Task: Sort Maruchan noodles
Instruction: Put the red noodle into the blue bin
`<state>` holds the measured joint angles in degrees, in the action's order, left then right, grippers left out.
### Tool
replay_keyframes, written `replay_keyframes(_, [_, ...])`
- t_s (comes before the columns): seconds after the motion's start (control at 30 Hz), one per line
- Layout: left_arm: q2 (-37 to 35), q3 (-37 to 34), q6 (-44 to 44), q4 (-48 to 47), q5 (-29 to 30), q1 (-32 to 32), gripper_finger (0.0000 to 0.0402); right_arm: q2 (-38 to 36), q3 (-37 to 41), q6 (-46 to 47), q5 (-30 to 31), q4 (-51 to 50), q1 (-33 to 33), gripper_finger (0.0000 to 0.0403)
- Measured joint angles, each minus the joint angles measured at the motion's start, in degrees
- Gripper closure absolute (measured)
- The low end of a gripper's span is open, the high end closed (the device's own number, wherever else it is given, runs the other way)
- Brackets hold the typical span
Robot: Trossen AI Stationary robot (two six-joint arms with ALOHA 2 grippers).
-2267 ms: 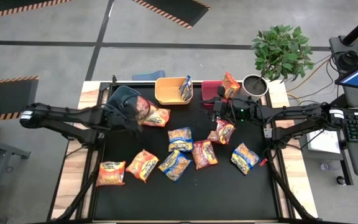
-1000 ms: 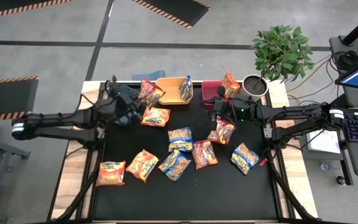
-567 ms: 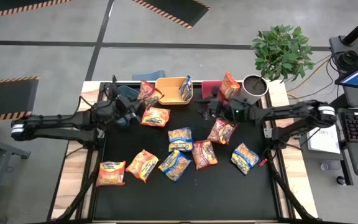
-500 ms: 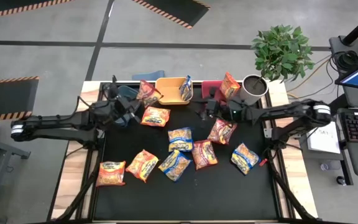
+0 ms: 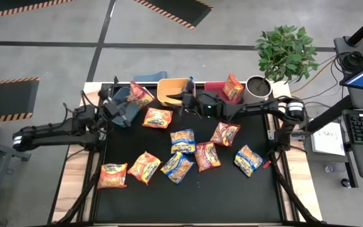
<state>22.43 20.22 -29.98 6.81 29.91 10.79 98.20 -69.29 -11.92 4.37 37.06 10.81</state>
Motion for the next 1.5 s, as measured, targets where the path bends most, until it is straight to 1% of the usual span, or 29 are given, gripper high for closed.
replay_keyframes(0.13, [-3.17, -2.76, 0.12, 0.07, 2.65, 0.0, 0.04, 2.21, -5.87, 2.09, -0.25, -3.88, 0.0, 0.0287])
replay_keyframes(0.23, [-4.88, -3.45, 0.32, -0.15, 3.81, 0.0, 0.04, 2.72, -9.27, 3.74, -0.49, -8.29, 0.07, 0.028])
replay_keyframes(0.33, [-6.28, -3.45, 2.66, -0.76, 4.14, -0.02, 0.04, 2.75, -11.58, 5.66, -0.51, -12.04, 0.09, 0.0257])
replay_keyframes(0.47, [-7.41, -3.55, 5.3, -3.04, 4.15, -0.02, 0.04, 2.75, -13.38, 8.06, -0.53, -16.01, 0.09, 0.021])
replay_keyframes(0.53, [-7.71, -3.55, 6.45, -3.11, 4.14, -0.02, 0.04, 3.0, -13.45, 9.06, -0.87, -16.02, 0.07, 0.0186])
replay_keyframes(0.67, [-7.81, -3.55, 7.13, -2.99, 4.11, -0.02, 0.04, 5.29, -13.45, 11.31, -3.48, -12.76, 0.07, 0.0143])
replay_keyframes(0.83, [-7.8, -3.55, 7.14, -3.01, 4.07, -0.02, 0.04, 8.45, -14.03, 12.94, -3.58, -6.53, 0.07, 0.0112])
replay_keyframes(1.03, [-7.57, -3.55, 7.46, -2.36, 3.71, -0.02, 0.04, 12.32, -17.32, 12.95, -4.82, -1.56, 0.09, 0.0108])
replay_keyframes(1.17, [-6.59, -3.55, 8.23, -0.07, 2.26, -0.02, 0.04, 15.05, -21.19, 12.15, -5.0, -1.36, 0.09, 0.0114])
replay_keyframes(1.23, [-5.78, -3.55, 8.65, 0.99, 2.15, -0.04, 0.04, 16.54, -23.22, 12.06, -6.3, -1.55, 0.09, 0.0116])
replay_keyframes(1.37, [-4.1, -3.55, 8.75, 2.31, 2.0, -0.04, 0.04, 19.02, -27.1, 12.02, -6.32, -1.62, 0.11, 0.0123])
replay_keyframes(1.5, [-3.12, -3.55, 8.7, 3.23, 1.93, -0.09, 0.04, 20.86, -29.83, 11.94, -6.27, -1.93, 0.32, 0.0142])
